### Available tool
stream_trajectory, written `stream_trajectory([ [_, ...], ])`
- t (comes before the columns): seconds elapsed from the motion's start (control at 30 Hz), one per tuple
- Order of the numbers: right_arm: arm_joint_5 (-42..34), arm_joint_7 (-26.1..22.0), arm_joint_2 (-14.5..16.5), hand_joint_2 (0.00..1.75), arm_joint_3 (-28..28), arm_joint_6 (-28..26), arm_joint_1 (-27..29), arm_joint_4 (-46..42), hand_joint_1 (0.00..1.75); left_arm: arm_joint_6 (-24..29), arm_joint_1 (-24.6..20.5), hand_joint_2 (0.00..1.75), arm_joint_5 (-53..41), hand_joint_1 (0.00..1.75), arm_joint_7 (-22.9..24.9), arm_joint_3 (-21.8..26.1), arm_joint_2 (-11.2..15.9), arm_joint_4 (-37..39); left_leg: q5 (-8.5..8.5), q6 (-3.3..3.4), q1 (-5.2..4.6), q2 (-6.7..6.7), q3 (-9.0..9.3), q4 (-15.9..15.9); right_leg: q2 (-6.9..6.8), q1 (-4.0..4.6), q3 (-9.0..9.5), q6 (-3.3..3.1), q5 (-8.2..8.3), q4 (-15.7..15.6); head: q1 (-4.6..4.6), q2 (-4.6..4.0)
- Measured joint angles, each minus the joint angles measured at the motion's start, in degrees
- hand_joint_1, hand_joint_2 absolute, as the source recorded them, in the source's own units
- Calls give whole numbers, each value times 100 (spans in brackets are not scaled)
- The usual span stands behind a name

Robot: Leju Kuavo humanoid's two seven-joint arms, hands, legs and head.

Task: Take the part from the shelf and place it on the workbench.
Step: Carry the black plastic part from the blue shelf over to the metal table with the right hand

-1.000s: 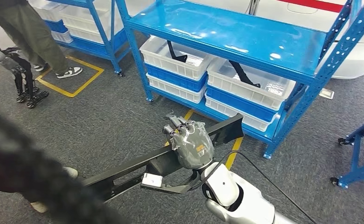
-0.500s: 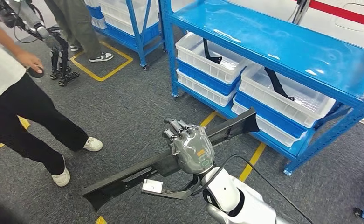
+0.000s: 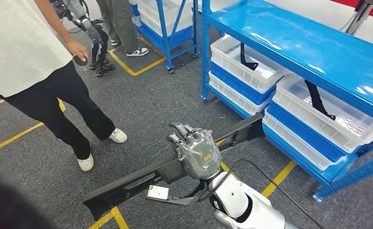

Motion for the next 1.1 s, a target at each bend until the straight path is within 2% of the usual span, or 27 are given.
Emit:
stream_trajectory([
  [0.03,-10,-8,2,175,2,-1,-1,1,175,-1,-1,175,0,0,4,0,0,0,-42,-6,7,21,-104,205,-85,6,4,-3,-9,0,0,0],
  [0.07,-22,-16,7,175,3,-1,-4,1,175,-2,6,175,3,0,10,1,0,0,19,-3,10,38,-94,184,-165,9,11,-2,-19,0,-1,0],
  [0.1,-34,-25,16,175,3,-2,-11,1,175,-3,15,175,12,0,17,1,1,0,175,13,8,73,50,-95,-240,12,23,6,-31,0,-1,0],
  [0.17,-52,-40,39,175,3,-5,-39,1,175,-5,22,175,34,0,35,2,2,0,517,73,-43,301,499,-954,-371,28,57,40,-65,2,-1,0],
  [0.2,-61,-45,46,175,2,-8,-56,1,175,-7,20,175,49,0,47,3,3,0,615,106,-79,403,661,-1280,-428,41,71,64,-84,2,0,0],
  [0.23,-70,-47,50,175,2,-9,-69,1,175,-11,23,175,61,0,60,4,4,0,646,133,-114,472,736,-1448,-480,54,82,90,-101,1,0,0],
  [0.27,-78,-50,53,175,2,-10,-77,1,175,-17,34,175,72,0,72,5,4,0,633,153,-142,455,739,-1491,-538,66,94,118,-116,-8,0,0],
  [0.3,-86,-53,57,175,3,-11,-82,1,175,-23,57,175,77,0,82,6,4,0,641,177,-142,379,732,-1502,-599,67,112,147,-129,-19,1,0],
  [0.33,-91,-57,62,175,3,-12,-85,0,175,-28,89,175,77,0,90,6,3,0,650,203,-130,309,738,-1517,-589,56,126,179,-158,-10,0,0],
  [0.4,-96,-63,69,175,2,-21,-91,-3,175,-33,131,175,71,0,95,6,-1,0,678,275,-98,171,764,-1553,-334,37,35,220,-349,251,2,0],
  [0.47,-96,-63,63,175,2,-32,-87,-5,175,-37,133,175,61,0,92,6,-9,0,687,331,-86,28,773,-1560,-6,35,-321,226,-704,986,2,0],
  [0.5,-96,-64,56,175,3,-35,-82,-6,175,-40,132,175,58,0,90,6,-16,0,686,344,-88,-54,774,-1560,58,42,-538,227,-844,1391,2,0],
  [0.53,-96,-65,50,175,6,-34,-76,-5,175,-43,136,175,56,0,89,6,-22,0,685,346,-90,-144,777,-1559,87,48,-701,228,-894,1661,2,0],
  [0.57,-96,-67,46,175,8,-33,-71,-5,175,-44,144,175,56,0,85,6,-27,0,683,347,-90,-235,783,-1557,101,52,-768,225,-826,1712,2,0],
  [0.6,-95,-68,45,175,10,-32,-69,-5,175,-45,150,175,55,0,81,6,-28,0,682,345,-88,-325,793,-1554,118,51,-714,218,-649,1515,2,0],
  [0.63,-95,-69,46,175,12,-30,-70,-5,175,-44,152,175,55,0,75,7,-28,0,677,338,-82,-414,804,-1550,180,43,-563,208,-405,1129,2,0],
  [0.7,-94,-70,46,175,13,-21,-72,-5,175,-43,145,175,52,0,61,8,-30,0,662,305,-81,-576,805,-1530,460,12,-230,181,-43,342,1,0],
  [0.73,-94,-70,46,175,14,-14,-73,-5,175,-41,142,175,52,0,54,10,-30,0,660,280,-76,-644,791,-1522,566,5,-133,168,33,116,1,0],
  [0.77,-94,-69,46,175,15,-8,-74,-5,175,-38,144,175,51,0,48,11,-31,0,662,249,-71,-704,773,-1522,608,10,-95,149,37,30,0,0],
  [0.83,-93,-68,52,175,17,3,-86,-5,175,-33,164,175,53,0,39,15,-20,0,667,188,-43,-792,740,-1522,472,24,-78,99,46,0,-1,0],
  [0.87,-92,-65,57,175,19,7,-95,-5,175,-31,175,175,52,0,37,15,-16,0,629,156,-49,-706,709,-1463,399,20,-60,66,51,-16,-4,0],
  [0.9,-91,-61,63,175,19,10,-108,-5,175,-30,179,175,51,0,36,16,-12,0,534,122,-54,-544,629,-1293,319,11,-42,29,54,-32,-8,0],
  [0.97,-90,-58,72,175,19,19,-123,-5,175,-28,159,175,50,0,32,18,-13,0,192,50,-52,-138,290,-586,155,16,-12,-28,40,-48,-18,0],
  [1.0,-89,-59,74,175,19,24,-126,-5,175,-28,139,175,50,0,28,21,-13,0,20,19,-32,-36,75,-158,65,26,-6,-44,28,-48,-20,0],
  [1.03,-88,-61,74,175,20,29,-125,-5,175,-28,121,175,50,0,24,24,-13,0,-79,-3,-12,8,-91,164,-25,32,1,-48,16,-48,-20,0],
  [1.07,-87,-60,74,175,20,34,-124,-5,175,-30,108,175,49,0,21,26,-13,0,-68,-18,2,31,-146,268,-113,35,11,-45,1,-47,-20,0],
  [1.1,-86,-60,75,175,21,38,-125,-5,175,-32,105,175,48,0,24,27,-13,0,49,-24,11,57,-70,128,-193,35,29,-36,-16,-47,-20,0],
])
